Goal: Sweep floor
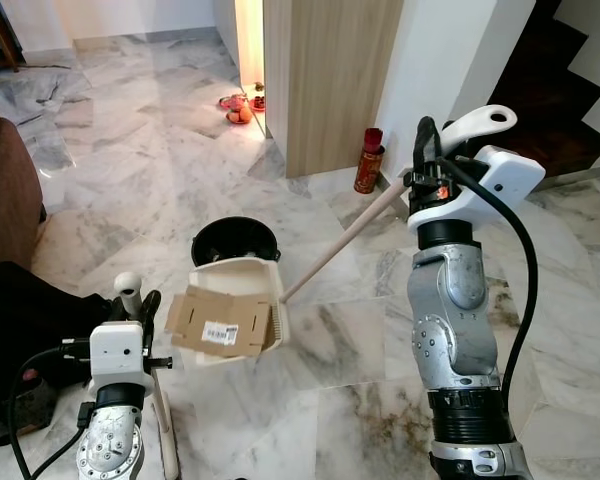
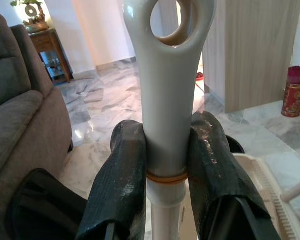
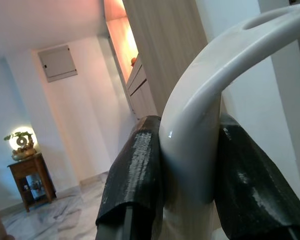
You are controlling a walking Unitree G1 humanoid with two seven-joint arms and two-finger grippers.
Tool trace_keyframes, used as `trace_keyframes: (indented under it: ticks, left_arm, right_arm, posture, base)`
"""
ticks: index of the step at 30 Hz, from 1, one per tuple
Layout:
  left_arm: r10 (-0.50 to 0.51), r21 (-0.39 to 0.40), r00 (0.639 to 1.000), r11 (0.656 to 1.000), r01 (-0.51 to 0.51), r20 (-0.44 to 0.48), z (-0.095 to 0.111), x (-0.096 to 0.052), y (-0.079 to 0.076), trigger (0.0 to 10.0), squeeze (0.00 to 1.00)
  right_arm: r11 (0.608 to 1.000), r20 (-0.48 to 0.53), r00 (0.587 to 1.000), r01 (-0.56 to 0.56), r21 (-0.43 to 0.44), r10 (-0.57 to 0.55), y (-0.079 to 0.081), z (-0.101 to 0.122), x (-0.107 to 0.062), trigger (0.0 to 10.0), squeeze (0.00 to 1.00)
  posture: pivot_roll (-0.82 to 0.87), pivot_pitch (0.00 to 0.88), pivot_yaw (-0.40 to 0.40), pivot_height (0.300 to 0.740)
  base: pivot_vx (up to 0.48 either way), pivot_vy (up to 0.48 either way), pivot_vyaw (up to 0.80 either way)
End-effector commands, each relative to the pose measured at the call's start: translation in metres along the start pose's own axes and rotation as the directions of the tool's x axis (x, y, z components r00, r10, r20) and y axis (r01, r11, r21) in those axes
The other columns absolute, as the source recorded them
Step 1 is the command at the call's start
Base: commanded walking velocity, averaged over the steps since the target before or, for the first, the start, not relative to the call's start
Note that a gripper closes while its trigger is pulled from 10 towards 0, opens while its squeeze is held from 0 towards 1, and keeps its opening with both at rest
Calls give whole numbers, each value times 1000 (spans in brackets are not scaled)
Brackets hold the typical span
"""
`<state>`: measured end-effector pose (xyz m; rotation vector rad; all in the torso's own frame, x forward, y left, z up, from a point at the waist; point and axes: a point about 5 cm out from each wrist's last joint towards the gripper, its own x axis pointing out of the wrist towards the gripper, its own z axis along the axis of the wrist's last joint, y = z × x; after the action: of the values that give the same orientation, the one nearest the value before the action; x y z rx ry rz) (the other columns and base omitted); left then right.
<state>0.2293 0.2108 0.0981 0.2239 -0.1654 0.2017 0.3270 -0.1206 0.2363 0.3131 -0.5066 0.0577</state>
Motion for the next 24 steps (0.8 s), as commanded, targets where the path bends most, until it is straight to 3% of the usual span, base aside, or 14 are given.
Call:
trace_keyframes:
  ticks: [1,7,24]
  left_arm:
    - [14,10,999,1000,-14,44,10,3,2,10000,0]
    - [16,13,999,1000,-17,45,10,5,2,10000,0]
    - [28,24,998,999,-30,51,11,8,4,10000,0]
  right_arm:
    - [999,84,996,-27,26,25,7,18,2,10000,0]
    - [999,65,998,-26,19,25,6,15,2,10000,0]
    - [999,30,999,-25,20,25,5,9,0,10000,0]
  posture:
    - [46,58,-41,740]
    - [45,66,-39,740]
    - [51,75,-41,740]
  base:
    - [247,0,0]
    - [250,0,425]
    - [265,0,0]
